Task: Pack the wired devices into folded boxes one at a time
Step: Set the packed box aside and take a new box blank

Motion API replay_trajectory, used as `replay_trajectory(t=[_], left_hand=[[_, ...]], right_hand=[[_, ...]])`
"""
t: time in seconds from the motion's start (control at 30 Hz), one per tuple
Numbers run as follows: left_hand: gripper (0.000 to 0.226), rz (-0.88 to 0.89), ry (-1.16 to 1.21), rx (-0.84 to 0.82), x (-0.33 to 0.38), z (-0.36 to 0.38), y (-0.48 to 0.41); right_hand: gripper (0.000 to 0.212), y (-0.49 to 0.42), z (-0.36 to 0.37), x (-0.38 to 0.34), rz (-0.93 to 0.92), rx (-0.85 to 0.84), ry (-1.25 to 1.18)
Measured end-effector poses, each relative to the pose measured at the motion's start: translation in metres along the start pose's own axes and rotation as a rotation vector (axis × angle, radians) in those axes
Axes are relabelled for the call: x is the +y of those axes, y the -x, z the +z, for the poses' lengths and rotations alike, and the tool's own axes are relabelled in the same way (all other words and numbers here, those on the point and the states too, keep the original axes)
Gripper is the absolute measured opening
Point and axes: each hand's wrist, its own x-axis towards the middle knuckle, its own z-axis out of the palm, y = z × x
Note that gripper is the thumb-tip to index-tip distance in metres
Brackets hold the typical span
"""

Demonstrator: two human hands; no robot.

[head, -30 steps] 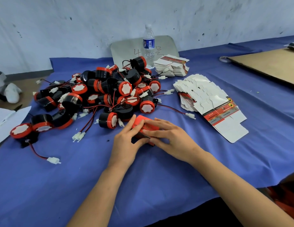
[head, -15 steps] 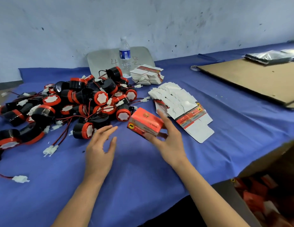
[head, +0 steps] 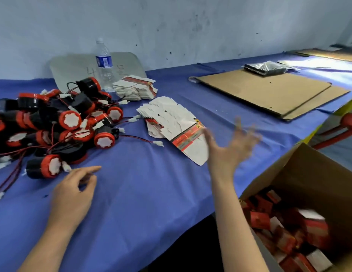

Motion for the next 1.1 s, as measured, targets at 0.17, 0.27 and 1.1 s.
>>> replay_trajectory(t=[0.17, 0.27, 1.1], left_hand=[[0.031, -0.031, 0.037, -0.012, 0.001, -0.003, 0.001], [0.032, -0.043, 0.054, -0.016, 0.001, -0.003, 0.001], [0.092, -0.052, 0.54, -0.103, 0.032, 0.001, 0.008]], right_hand=[[0.087, 0.001, 0.056, 0.005, -0.092, -0.816, 0.62], [0.054, 0.002, 0.06, 0.015, -0.16, -0.731, 0.592], [0.064, 0.113, 0.087, -0.052, 0.009, -1.101, -0.671]])
